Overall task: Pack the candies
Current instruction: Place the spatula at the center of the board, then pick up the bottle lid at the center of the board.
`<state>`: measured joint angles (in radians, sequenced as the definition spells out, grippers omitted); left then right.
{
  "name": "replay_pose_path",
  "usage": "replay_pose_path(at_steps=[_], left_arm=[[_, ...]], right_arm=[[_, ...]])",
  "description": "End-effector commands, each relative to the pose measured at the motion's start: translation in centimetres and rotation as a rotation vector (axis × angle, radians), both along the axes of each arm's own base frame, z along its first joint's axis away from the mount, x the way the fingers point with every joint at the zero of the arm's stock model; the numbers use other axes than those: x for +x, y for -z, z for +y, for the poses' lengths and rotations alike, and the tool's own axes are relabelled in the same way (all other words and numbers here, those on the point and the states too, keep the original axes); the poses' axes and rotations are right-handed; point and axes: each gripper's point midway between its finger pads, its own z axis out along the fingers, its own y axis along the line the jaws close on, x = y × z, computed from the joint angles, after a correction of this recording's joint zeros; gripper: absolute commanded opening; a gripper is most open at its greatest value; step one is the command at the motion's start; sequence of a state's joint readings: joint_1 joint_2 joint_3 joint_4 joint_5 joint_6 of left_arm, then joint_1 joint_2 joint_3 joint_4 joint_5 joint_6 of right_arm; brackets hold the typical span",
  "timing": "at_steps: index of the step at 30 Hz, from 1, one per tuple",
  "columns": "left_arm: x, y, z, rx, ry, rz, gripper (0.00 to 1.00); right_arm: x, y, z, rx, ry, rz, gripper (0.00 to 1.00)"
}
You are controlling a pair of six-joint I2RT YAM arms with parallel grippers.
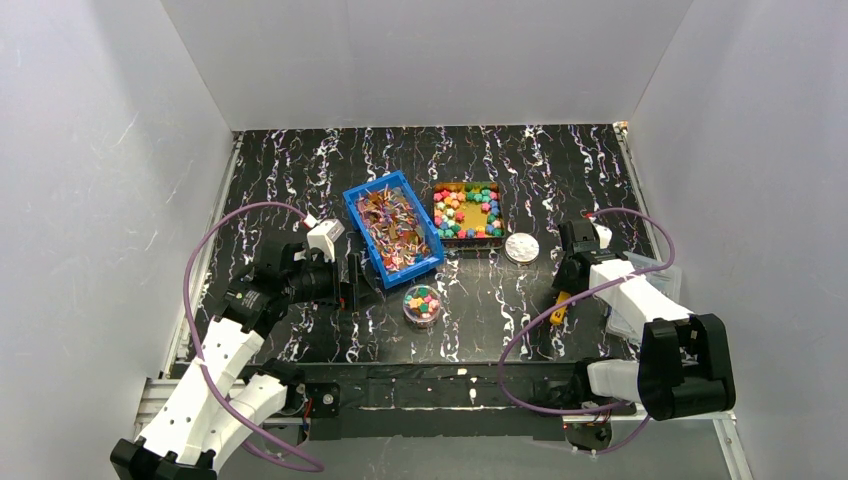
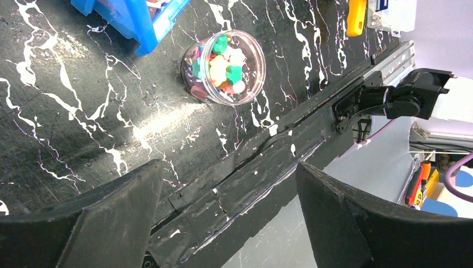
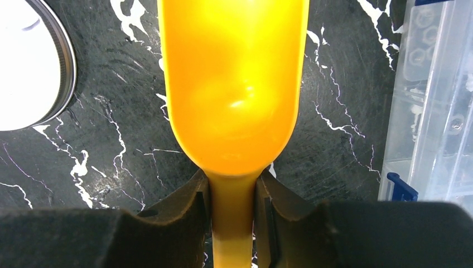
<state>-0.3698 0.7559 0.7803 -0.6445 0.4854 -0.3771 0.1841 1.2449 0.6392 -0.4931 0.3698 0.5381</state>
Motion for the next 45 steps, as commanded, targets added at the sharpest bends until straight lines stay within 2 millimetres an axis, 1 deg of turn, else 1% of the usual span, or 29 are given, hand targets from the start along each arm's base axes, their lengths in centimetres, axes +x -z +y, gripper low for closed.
replay_pose_path(at_steps=[1,4,9,12,14,18,22,27,32,34,37,45], left_arm=[[-0.2,0.0,0.1,0.007,0.008,0.000,0.87],[-0.2,-0.1,0.1,0.005,0.008,-0.004,0.87],[-0.2,-0.2,0.1,0.003,0.008,-0.008,0.88],[-0.2,-0.3,0.1,0.001,0.009,-0.010,0.89],[-0.3,-0.3,0.1,0.001,0.009,-0.013,0.89],[-0.4,-0.5,0.0,-0.005,0.016,-0.020,0.90],[-0.4,-0.6,0.0,-0.008,0.018,-0.023,0.91],[-0.5,-0.7,0.1,-0.009,0.016,-0.031,0.91],[-0.5,-0.7,0.0,-0.009,0.017,-0.029,0.92],[-0.5,-0.7,0.0,-0.009,0.018,-0.027,0.92],[-0.5,-0.6,0.0,-0.009,0.018,-0.025,0.93],[-0.3,-0.5,0.1,-0.003,0.013,-0.023,0.93]], right_arm=[[0.2,0.3,-0.1,0.002,-0.003,0.003,0.38],[0.4,-0.2,-0.1,0.002,-0.004,-0.005,0.42],[0.7,-1.6,-0.2,-0.006,-0.012,-0.024,0.55],[1.0,-2.8,-0.3,-0.009,-0.021,-0.048,0.58],[1.2,-3.9,-0.3,-0.011,-0.035,-0.073,0.61],[2.1,-6.8,-0.2,-0.020,-0.077,-0.130,0.66],[3.0,-9.3,0.4,0.001,-0.118,-0.179,0.73],[4.4,-11.1,1.8,0.048,-0.172,-0.196,0.80],[5.8,-11.6,3.1,0.092,-0.214,-0.192,0.87],[6.3,-11.4,4.0,0.112,-0.237,-0.188,0.98],[6.9,-10.7,4.8,0.110,-0.256,-0.160,0.98],[8.7,-8.4,6.2,0.123,-0.271,-0.133,0.98]])
